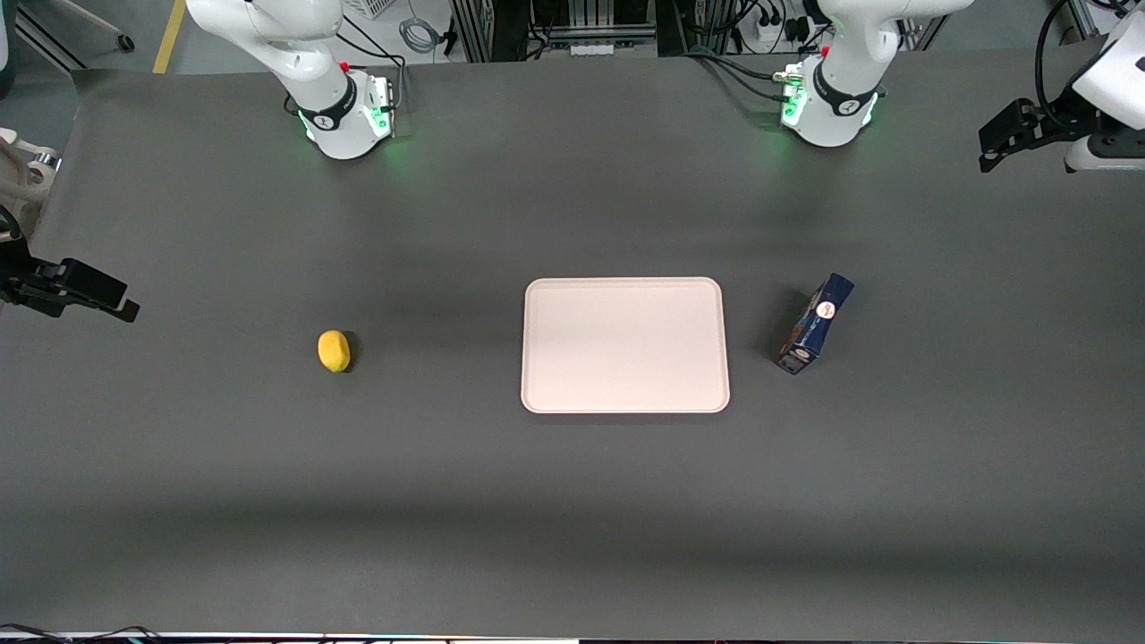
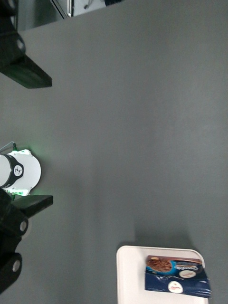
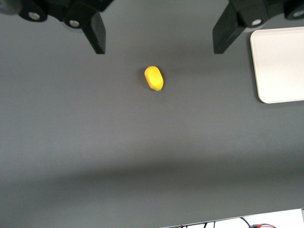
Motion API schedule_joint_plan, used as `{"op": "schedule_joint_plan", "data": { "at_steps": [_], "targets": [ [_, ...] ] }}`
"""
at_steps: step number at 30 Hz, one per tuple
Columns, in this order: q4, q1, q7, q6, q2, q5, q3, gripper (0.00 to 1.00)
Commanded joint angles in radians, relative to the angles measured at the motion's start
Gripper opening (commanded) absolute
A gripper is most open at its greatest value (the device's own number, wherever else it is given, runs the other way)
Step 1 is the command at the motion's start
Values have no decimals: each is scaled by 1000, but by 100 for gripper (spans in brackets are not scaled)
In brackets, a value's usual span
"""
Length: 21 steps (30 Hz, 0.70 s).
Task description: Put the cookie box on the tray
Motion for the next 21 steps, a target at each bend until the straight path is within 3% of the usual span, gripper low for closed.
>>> {"op": "schedule_joint_plan", "data": {
  "at_steps": [1,13,21],
  "targets": [
    [39,-2,9,-31,22,-9,4,100],
    [52,-2,9,-33,25,-9,4,100],
    [199,-5,9,-126,54,-72,-7,100]
  ]
}}
